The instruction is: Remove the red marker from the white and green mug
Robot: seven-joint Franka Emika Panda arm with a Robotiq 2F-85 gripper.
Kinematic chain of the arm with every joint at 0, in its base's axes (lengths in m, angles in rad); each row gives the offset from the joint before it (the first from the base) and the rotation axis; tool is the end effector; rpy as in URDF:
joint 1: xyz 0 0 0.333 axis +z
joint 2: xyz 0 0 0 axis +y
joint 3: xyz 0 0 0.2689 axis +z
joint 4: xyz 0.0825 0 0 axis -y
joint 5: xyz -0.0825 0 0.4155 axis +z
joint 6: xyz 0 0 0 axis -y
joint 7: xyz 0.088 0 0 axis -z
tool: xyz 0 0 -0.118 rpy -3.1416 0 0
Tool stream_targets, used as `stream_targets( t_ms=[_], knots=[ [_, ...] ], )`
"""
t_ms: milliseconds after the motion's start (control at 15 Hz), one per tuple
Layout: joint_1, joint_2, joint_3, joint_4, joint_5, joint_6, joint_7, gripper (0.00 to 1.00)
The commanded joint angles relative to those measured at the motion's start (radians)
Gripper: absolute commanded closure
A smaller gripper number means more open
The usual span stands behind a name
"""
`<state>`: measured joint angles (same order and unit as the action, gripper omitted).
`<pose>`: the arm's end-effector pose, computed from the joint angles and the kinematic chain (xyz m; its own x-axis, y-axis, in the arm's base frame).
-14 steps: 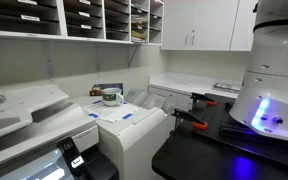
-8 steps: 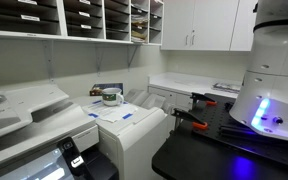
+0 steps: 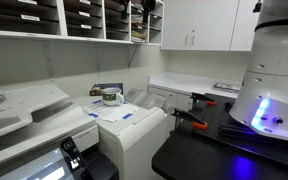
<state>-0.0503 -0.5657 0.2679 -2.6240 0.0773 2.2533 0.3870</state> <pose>0.4328 0.0867 0.3758 0.9525 -0.2332 0.1959 -0.2379 -0.9713 0.0006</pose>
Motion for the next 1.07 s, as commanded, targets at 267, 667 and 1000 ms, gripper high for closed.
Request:
stream_targets(
  t_ms=[267,667,1000],
  knots=[
    [0.023,0.464,-0.164,0.212,-0.161,0.112,-0.382,0.0],
    [0.032,0.591,-0.208,0.284,-0.311,0.078,-0.419,0.0],
    [0.038,0.603,-0.207,0.309,-0.331,0.049,-0.42,0.0]
  ],
)
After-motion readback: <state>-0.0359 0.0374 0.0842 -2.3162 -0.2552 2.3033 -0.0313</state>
